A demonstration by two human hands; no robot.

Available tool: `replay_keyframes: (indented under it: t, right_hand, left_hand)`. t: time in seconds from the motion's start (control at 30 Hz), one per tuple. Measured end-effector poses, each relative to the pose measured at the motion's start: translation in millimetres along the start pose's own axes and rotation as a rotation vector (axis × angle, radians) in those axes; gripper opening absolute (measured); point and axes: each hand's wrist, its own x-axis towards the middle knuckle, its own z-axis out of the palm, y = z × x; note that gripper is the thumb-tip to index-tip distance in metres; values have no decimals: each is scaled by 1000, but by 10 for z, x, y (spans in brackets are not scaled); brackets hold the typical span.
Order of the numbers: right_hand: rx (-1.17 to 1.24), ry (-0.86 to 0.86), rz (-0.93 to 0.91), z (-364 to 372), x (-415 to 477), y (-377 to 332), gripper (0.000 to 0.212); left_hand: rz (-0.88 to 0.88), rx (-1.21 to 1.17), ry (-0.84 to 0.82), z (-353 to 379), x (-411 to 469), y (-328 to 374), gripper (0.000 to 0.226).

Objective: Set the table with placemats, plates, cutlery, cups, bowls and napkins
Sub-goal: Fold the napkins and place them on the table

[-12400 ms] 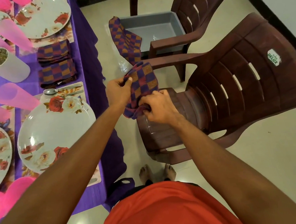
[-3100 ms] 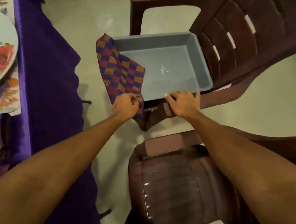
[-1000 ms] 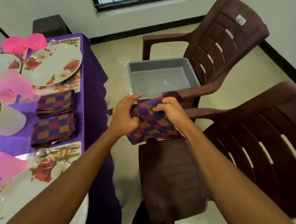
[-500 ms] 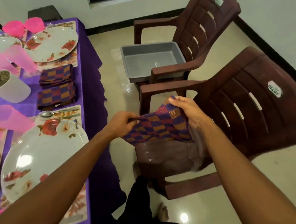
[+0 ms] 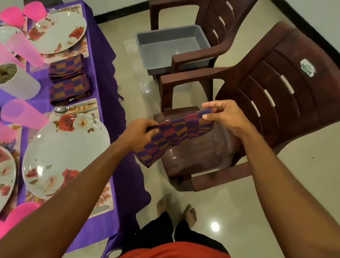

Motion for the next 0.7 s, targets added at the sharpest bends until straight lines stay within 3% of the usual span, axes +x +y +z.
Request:
replay_keyframes:
  t: [0.1, 0.2, 0.27, 0.33, 0.43, 0.6, 0.7]
  right_hand:
    - [-337, 87, -106, 15, -53, 21, 9]
    - [-234, 186, -190, -19, -132, -26, 12]
    - [-153, 183, -186, -50, -214, -41, 12]
    - [-95, 223, -148, -55, -330, -30, 6]
    - [-55, 410, -145, 21, -519, 18, 15]
    - [-217, 831, -185, 551, -1014, 85, 25]
    - [-256, 892, -285, 1180, -1447, 94, 22]
  left_hand:
    - [54, 93, -43, -9, -111, 15, 18]
    - [64, 240, -157, 18, -207, -64, 20]
    - [8, 275, -148, 92, -320, -160, 26]
    - [-67, 78, -22, 162, -449, -225, 26]
    - [-157, -320, 153, 162, -607, -256, 24]
    - [-277, -682, 369, 143, -877, -34, 19]
    - [-355, -836, 479, 235, -1125, 118, 19]
